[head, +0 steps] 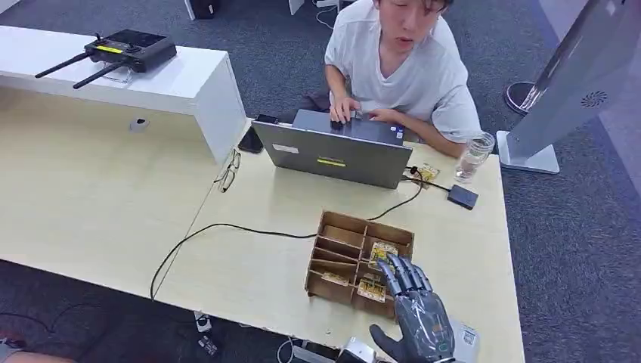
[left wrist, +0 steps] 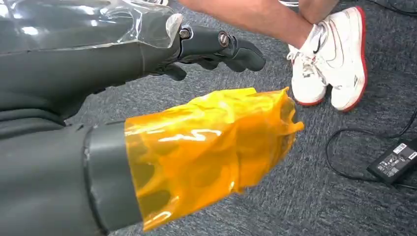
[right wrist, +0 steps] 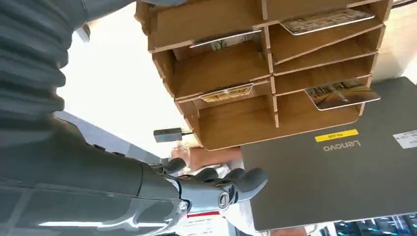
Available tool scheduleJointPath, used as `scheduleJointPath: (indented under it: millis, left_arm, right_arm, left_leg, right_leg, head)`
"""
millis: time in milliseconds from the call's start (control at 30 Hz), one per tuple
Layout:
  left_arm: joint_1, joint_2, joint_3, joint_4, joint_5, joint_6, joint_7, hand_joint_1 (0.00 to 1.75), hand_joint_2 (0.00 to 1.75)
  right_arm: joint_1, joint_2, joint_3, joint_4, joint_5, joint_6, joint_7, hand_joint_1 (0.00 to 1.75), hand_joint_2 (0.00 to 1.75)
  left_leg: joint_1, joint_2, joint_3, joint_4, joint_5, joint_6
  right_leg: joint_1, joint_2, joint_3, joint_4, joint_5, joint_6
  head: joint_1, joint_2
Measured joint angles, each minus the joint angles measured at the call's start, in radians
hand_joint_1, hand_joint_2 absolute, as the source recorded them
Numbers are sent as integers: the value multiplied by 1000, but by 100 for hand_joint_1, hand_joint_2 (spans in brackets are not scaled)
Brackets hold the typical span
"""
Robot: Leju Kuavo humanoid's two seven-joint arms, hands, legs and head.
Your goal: Pass the card to the sensor for recognition and then transmit it.
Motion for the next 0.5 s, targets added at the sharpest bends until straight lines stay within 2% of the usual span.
scheduleJointPath:
  millis: [500]
  left_arm:
    - [0, -5, -1, 0, -11, 0, 6, 0, 0]
  right_arm:
    - [-15, 30, 0, 50, 39, 17, 37, 0, 175]
  left_leg:
    - [0, 0, 0, 0, 0, 0]
  right_leg:
    - [0, 0, 0, 0, 0, 0]
  head:
    - [0, 0]
